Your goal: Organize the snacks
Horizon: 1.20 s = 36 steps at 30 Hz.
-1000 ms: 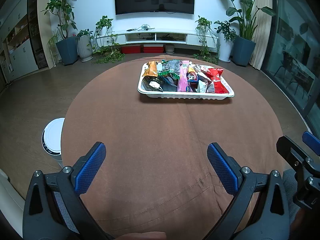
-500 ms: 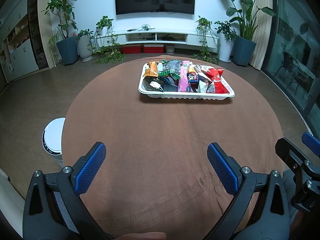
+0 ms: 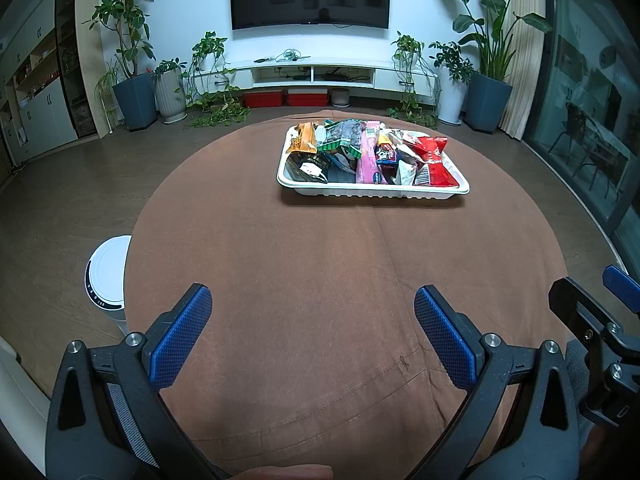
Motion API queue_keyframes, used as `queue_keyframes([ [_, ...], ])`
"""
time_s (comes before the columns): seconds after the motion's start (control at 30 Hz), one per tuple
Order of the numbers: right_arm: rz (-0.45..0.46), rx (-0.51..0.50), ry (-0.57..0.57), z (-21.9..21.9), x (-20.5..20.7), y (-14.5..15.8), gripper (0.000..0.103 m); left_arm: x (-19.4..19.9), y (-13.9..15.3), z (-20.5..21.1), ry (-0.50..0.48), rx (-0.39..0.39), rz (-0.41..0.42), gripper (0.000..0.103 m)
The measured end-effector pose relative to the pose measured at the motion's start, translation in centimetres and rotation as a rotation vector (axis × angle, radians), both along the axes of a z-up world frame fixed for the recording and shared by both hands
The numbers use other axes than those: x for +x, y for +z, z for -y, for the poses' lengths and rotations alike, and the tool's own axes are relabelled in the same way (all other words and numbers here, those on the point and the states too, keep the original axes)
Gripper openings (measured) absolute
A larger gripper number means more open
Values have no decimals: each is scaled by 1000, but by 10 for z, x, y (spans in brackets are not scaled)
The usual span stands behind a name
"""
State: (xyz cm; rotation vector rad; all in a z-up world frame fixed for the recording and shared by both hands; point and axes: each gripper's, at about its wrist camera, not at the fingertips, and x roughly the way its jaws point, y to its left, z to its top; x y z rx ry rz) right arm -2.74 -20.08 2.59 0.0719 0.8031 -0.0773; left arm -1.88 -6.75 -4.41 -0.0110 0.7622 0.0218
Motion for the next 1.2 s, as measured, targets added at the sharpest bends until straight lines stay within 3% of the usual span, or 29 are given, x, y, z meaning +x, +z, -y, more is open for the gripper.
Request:
queue_keyframes([
  [1.2, -6, 3, -1, -1, -3, 0, 103, -1, -5, -9, 17, 11, 5, 103],
])
